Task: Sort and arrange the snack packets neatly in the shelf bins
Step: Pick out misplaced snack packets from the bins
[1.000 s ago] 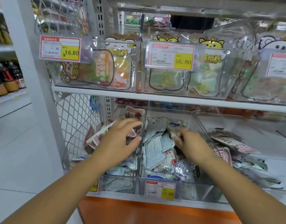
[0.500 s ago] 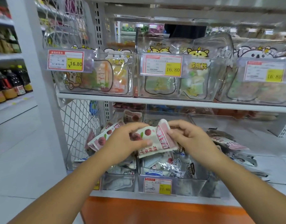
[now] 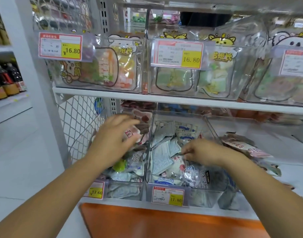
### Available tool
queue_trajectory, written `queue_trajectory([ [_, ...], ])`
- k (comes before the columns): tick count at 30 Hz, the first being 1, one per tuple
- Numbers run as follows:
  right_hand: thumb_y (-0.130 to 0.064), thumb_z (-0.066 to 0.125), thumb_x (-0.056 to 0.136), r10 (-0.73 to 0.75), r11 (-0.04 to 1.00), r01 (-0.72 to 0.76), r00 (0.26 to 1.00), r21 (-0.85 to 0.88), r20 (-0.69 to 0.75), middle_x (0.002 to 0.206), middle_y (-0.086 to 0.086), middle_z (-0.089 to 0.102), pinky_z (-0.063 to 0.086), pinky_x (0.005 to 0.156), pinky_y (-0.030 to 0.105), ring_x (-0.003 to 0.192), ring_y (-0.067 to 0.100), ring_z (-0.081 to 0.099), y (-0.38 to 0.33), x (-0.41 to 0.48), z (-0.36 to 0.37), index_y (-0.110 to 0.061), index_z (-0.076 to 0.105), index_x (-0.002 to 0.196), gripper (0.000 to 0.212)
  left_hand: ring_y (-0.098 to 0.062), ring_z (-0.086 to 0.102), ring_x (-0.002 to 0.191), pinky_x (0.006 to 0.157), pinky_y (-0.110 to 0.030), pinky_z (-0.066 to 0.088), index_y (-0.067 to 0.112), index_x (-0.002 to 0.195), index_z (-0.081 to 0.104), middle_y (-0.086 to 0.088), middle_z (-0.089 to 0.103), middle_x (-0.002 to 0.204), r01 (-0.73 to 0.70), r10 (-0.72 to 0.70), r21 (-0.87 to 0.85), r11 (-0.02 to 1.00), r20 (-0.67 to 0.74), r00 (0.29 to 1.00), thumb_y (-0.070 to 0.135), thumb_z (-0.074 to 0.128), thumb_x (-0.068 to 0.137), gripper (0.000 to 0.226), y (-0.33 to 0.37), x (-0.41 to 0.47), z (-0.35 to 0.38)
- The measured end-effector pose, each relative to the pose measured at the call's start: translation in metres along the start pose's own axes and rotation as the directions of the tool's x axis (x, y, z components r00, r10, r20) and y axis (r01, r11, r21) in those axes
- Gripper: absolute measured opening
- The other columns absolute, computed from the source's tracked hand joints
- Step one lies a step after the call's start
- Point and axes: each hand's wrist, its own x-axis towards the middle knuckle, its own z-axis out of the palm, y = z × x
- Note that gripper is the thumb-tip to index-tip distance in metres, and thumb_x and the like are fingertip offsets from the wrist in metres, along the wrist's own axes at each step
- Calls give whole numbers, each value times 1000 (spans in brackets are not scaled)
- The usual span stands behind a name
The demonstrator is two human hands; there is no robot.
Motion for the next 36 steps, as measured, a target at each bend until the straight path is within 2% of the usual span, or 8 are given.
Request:
queue_trajectory([
  [4,-36,57,94,-50,998,47,996,47,68,122,0,53,43,89,29,105,15,50,-2,8,18,-25,51,133,41,5,26,133,115,-27,13,43,132,51,29,34,139,-143,163,-103,984,235,958,69,35,88,54,21,-9,20],
  [9,-29,71,86,11,975,-17,1000,223,26,98,-6,57,53,72,29,83,15,61,-6,5,18,-16,62,119,37,3,33,132,114,-25,10,42,129,56,23,38,147,-108,141,-138,984,255,956,65,23,87,58,20,-16,28],
  [15,-18,69,85,28,971,78,904,228,-427,102,-10,58,38,63,10,83,-1,53,-3,-37,-25,-32,65,94,17,3,30,135,116,-33,24,43,134,50,24,38,145,-37,90,-197,980,268,959,65,45,89,50,22,-17,19],
  [19,-18,73,83,72,858,216,847,465,-526,98,-5,64,42,67,6,80,5,59,-14,-58,-24,-29,69,96,17,10,36,123,102,-18,31,46,136,45,30,41,136,84,-7,-366,927,208,978,56,62,82,58,39,-15,0],
  [24,-18,70,86,66,631,323,883,705,-464,90,0,73,58,77,34,79,18,70,-56,-42,-5,-25,69,102,18,16,59,84,66,-2,41,42,103,60,28,68,92,233,-138,-590,773,203,970,33,74,82,26,52,-13,-6],
  [28,-23,63,92,81,803,157,927,574,-366,101,-9,67,47,65,9,80,3,62,-49,-28,-4,-28,61,112,21,5,66,76,68,-17,54,35,92,58,11,71,92,316,-328,-633,707,102,939,22,71,86,19,31,-11,-6],
  [31,-19,57,94,171,955,-95,950,282,-261,100,3,68,44,68,21,82,11,60,-25,-22,-5,-14,65,101,12,-11,69,87,77,-41,57,33,99,57,11,70,96,368,-436,-580,727,23,900,36,69,85,19,9,-10,-3],
  [36,-30,55,96,164,986,-164,986,2,-24,105,1,67,43,72,23,87,14,59,-17,-5,18,-17,66,109,21,-20,66,86,81,-43,54,27,111,50,7,67,99,422,-538,-493,761,-114,835,38,68,85,34,-2,0,6],
])
